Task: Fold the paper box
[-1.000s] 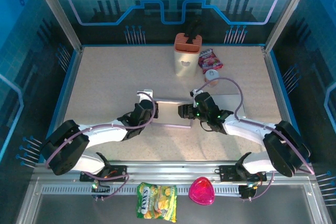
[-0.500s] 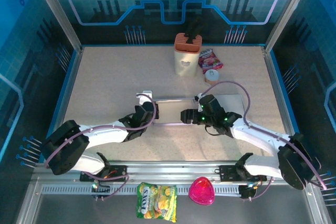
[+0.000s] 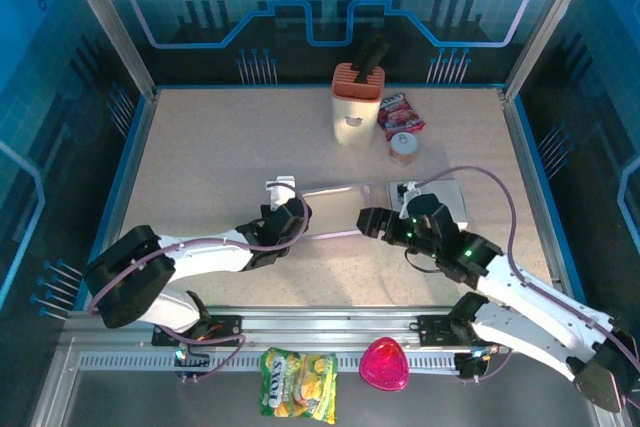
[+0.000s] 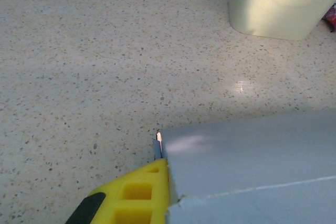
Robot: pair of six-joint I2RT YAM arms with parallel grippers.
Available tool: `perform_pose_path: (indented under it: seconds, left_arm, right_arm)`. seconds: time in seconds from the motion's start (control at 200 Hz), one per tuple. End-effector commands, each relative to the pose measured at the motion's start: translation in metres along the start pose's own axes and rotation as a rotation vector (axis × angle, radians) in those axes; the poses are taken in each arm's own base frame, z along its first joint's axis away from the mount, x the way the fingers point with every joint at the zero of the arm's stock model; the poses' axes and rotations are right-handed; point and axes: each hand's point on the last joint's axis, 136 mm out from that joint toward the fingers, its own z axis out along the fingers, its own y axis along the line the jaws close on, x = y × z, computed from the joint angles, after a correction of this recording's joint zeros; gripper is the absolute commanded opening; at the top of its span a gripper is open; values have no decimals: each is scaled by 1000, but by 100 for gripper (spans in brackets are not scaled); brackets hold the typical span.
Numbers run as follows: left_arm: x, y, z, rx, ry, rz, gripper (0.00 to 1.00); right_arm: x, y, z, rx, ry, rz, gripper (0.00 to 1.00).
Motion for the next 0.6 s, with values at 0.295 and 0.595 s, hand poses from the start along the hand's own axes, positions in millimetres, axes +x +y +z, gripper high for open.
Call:
perform_pose_path:
  seconds: [0.295,0.595]
  left_arm:
    - [10,10,-2,-117,2,57,0]
    - [8,7,-2,-106,-10,71,0]
  right_arm:
    - [-93,-2,4,123,-75,242,77]
    - [-102,-12,82,114,179,87,64]
